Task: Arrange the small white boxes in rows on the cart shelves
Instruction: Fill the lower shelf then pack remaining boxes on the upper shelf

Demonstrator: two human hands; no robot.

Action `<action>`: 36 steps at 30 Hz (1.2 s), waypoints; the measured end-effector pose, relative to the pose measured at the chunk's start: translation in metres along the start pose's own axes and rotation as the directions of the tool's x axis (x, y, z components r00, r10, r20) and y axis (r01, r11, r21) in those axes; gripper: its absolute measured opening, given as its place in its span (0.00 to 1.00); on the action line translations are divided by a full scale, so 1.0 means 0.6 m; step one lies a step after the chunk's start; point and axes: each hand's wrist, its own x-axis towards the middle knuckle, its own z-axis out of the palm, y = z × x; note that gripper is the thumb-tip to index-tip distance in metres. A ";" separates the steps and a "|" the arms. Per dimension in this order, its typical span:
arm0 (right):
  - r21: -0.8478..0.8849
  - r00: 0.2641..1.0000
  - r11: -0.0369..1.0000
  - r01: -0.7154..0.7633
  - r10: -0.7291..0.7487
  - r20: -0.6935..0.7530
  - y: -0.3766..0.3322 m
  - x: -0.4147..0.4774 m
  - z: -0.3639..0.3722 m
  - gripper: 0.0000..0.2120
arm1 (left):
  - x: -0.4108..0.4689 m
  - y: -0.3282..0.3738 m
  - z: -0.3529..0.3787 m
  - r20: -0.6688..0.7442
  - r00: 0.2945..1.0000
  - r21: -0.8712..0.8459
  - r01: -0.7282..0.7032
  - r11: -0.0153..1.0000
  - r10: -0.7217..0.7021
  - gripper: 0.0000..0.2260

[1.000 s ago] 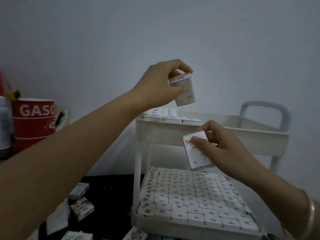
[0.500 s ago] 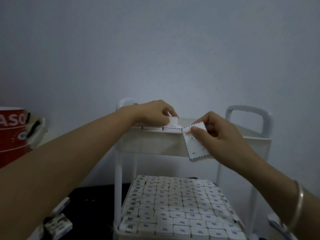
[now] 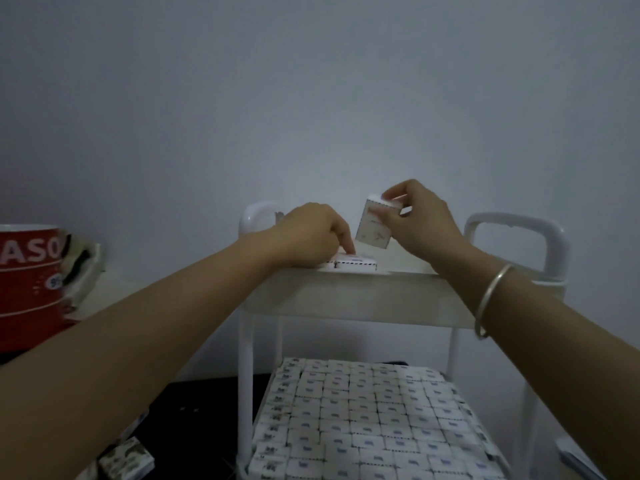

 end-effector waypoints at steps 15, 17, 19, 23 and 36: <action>-0.185 0.776 0.980 -0.072 0.171 0.607 -0.001 0.012 0.035 0.12 | -0.102 -0.021 -0.021 -0.314 0.949 -0.126 -0.073 0.989 0.029 0.20; -0.298 0.778 0.951 0.080 0.128 0.615 -0.006 0.011 0.034 0.16 | -0.118 -0.023 -0.018 -0.368 0.929 -0.123 -0.082 0.989 0.031 0.19; -0.332 0.819 0.934 0.133 0.085 0.567 -0.010 0.007 0.034 0.18 | -0.136 -0.025 -0.017 -0.413 0.910 -0.126 -0.081 0.989 0.022 0.18; -0.266 0.948 0.921 0.284 -0.229 0.221 -0.035 -0.026 0.025 0.14 | -0.195 -0.028 -0.018 -0.527 0.850 -0.126 -0.102 0.987 0.021 0.12; 0.115 0.608 0.900 0.420 -0.373 0.701 -0.037 -0.411 0.236 0.08 | -0.541 -0.178 0.121 -0.129 0.903 -0.204 0.381 0.902 -0.410 0.08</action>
